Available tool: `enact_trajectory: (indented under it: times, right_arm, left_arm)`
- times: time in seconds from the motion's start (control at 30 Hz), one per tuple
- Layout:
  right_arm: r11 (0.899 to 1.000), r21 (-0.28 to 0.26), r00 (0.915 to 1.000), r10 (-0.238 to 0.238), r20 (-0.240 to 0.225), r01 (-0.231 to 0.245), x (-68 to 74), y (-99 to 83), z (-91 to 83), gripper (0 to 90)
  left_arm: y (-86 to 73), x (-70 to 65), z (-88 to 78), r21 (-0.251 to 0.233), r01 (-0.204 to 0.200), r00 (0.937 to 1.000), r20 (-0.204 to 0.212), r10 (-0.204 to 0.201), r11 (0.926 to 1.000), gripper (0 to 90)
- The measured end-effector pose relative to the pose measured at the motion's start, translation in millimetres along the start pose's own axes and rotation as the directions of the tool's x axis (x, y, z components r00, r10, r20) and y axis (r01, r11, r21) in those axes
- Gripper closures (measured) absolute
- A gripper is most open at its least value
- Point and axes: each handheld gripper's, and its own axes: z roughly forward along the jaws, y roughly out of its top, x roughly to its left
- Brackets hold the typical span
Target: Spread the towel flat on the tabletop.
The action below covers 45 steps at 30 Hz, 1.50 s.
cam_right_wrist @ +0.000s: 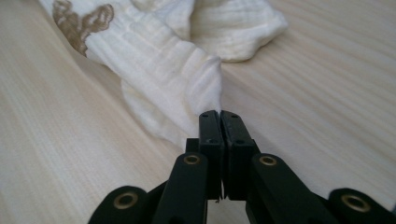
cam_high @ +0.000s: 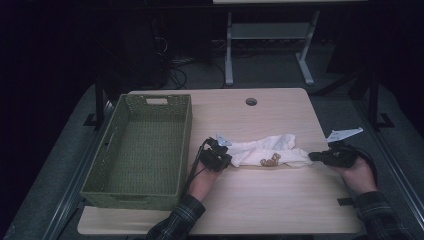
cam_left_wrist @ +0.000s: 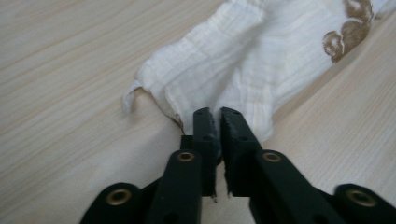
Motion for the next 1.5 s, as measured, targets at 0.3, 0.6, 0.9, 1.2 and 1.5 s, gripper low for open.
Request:
enact_trajectory:
  times: [0.3, 0.6, 0.9, 1.2, 1.5]
  right_arm:
    - [0.996, -0.085, 0.9988, -0.04, -0.028, 0.037, 11.8, 10.3, -11.1, 71.6]
    - [0.997, -0.069, 0.9991, -0.043, 0.003, 0.043, 9.3, 22.6, 5.3, 69.1]
    - [0.999, -0.029, 0.9995, -0.03, 0.007, 0.03, 4.3, 23.2, 17.3, 84.8]
    - [0.998, -0.055, 0.9991, -0.042, 0.001, 0.042, 4.8, 21.4, 10.7, 85.1]
    - [0.996, -0.085, 0.9992, -0.036, -0.017, 0.035, 3.9, 17.9, 0.5, 85.1]
  left_arm:
    - [7.1, -12.5, -11.8, -0.066, -0.034, 0.9992, 0.02, 0.036, 0.9972, 66.8]
    - [8.8, -23.0, -1.2, -0.043, -0.076, 0.9956, 0.051, 0.079, 0.9962, 64.1]
    - [6.8, -27.1, 18.9, -0.001, -0.103, 0.9937, 0.044, 0.103, 0.9946, 59.5]
    - [5.8, -20.1, 27.3, 0.023, -0.093, 0.9944, 0.053, 0.091, 0.9954, 78.7]
    - [7.6, -14.1, 9.3, -0.026, -0.013, 0.9904, 0.137, 0.016, 0.9996, 83.9]
